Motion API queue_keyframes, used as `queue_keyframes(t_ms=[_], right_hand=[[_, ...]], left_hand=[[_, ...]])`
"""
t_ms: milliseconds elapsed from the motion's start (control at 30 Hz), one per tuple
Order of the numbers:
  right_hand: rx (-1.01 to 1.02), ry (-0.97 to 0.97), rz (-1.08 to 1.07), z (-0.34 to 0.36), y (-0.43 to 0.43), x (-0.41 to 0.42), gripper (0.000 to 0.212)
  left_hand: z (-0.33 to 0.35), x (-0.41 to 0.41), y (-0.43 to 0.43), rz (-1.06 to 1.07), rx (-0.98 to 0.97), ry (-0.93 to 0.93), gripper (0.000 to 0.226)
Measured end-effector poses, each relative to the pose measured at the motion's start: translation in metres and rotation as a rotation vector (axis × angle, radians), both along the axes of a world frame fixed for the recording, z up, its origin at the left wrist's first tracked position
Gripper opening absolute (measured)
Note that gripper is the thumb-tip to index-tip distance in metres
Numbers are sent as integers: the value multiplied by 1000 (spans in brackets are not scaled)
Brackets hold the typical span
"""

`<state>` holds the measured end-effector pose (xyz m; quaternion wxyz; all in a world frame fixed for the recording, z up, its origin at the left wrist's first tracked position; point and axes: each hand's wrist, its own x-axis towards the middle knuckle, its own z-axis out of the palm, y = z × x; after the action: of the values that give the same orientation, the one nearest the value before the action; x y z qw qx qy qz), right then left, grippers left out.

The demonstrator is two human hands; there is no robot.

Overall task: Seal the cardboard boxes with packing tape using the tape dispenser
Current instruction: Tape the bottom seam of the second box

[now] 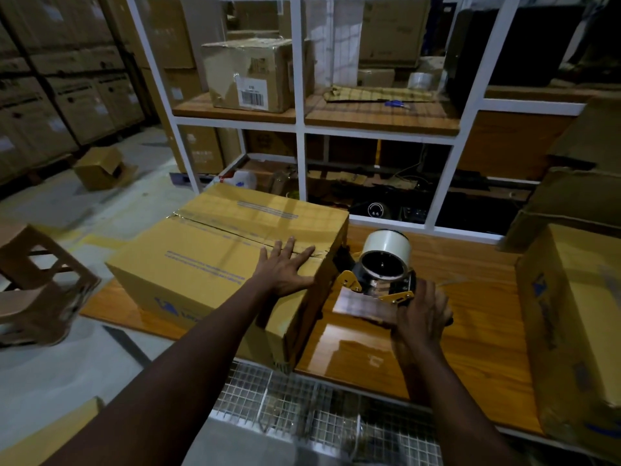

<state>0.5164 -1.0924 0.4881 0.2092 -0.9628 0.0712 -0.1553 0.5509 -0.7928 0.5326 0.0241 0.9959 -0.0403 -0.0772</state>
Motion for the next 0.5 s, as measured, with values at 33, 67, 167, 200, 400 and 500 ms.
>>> queue_keyframes(t_ms=[33, 67, 167, 200, 400, 500], right_hand=[[-13, 11, -2, -1, 1, 1, 49], [-31, 34, 0, 0, 2, 1, 49], [-102, 84, 12, 1, 9, 4, 49], [-128, 89, 9, 1, 11, 4, 48], [-299, 36, 18, 3, 23, 10, 45], [-329, 47, 32, 11, 25, 13, 45]], left_hand=[[0, 1, 0, 3, -1, 1, 98], [0, 1, -1, 6, -6, 9, 98], [1, -2, -3, -3, -2, 2, 98], [2, -2, -2, -10, -2, 1, 96], [-1, -3, 0, -45, 9, -8, 84], [-2, -2, 0, -62, 34, -7, 78]])
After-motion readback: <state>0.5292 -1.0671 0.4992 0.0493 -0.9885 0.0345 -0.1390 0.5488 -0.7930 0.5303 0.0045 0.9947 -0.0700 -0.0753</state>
